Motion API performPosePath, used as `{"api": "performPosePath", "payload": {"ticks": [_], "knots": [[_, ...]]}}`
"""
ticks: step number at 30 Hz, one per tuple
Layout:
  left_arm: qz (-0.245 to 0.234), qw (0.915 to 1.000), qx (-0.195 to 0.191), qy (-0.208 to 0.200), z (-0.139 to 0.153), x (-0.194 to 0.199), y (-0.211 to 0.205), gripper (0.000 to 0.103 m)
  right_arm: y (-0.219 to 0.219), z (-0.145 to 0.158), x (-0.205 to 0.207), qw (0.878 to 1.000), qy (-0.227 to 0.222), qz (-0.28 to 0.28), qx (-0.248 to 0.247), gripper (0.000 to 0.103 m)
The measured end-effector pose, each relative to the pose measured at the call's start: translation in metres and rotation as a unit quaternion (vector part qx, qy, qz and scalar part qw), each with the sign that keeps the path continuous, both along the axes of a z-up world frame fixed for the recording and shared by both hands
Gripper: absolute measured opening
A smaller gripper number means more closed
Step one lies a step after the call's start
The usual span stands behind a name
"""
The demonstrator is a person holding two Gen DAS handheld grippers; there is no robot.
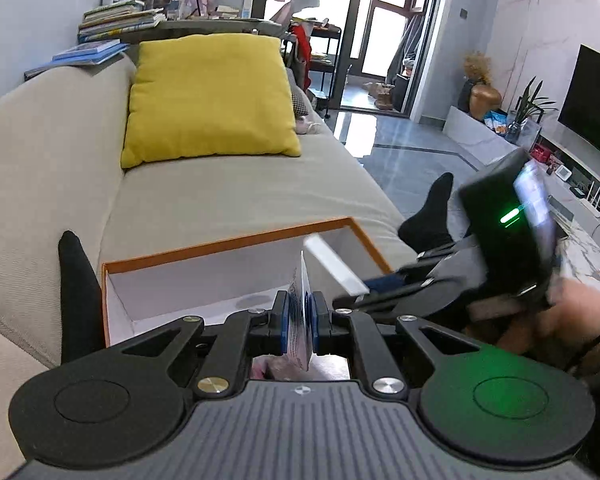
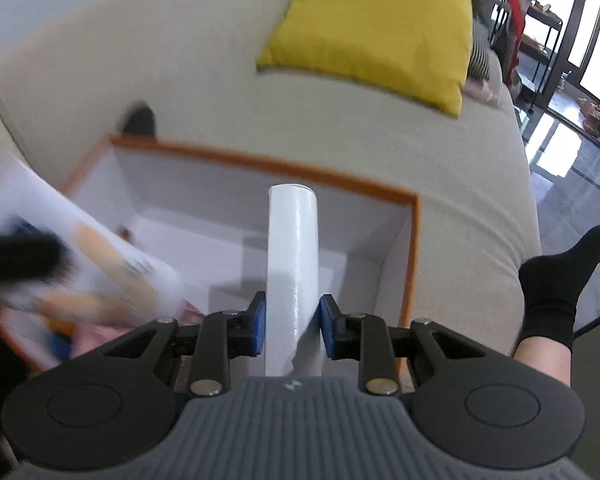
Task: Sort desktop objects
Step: 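Carry the white box and lotion tube over the orange box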
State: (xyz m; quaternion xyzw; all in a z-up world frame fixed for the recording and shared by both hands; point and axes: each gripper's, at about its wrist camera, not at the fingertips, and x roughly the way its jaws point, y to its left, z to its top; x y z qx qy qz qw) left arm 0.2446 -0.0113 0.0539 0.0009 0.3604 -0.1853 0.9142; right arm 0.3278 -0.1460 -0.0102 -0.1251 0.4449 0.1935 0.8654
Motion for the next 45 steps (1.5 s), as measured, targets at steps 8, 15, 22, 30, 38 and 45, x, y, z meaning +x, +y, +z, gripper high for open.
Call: {"api": "performPosePath", "payload": {"ticks": [8, 15, 22, 30, 38, 45], "knots": [[-0.001, 0.9998, 0.007, 0.017, -0.020, 0.019, 0.013, 0.011, 0.026, -0.046, 0.023, 0.991, -0.015, 0.007, -0.131, 0.030], [-0.001, 0.9998, -0.001, 0.018, -0.025, 0.019, 0.018, 0.011, 0.036, -0.059, 0.024, 0.986, 0.004, 0.035, -0.162, 0.030], [0.002, 0.9998, -0.001, 0.020, -0.026, 0.020, 0.020, 0.012, 0.021, -0.035, 0.027, 0.995, 0.052, 0.041, -0.075, 0.030], [0.005, 0.9998, 0.001, 0.019, -0.025, 0.018, 0.020, 0.012, 0.015, -0.042, 0.036, 0.995, 0.062, 0.064, -0.050, 0.036], [0.016, 0.9996, 0.004, 0.021, -0.027, 0.024, 0.023, 0.012, 0.034, -0.044, 0.045, 0.991, 0.063, 0.107, -0.040, 0.058], [0.016, 0.9995, 0.005, 0.026, -0.030, 0.029, 0.025, 0.012, 0.048, -0.060, 0.059, 0.989, 0.067, 0.102, -0.078, 0.062]]}}
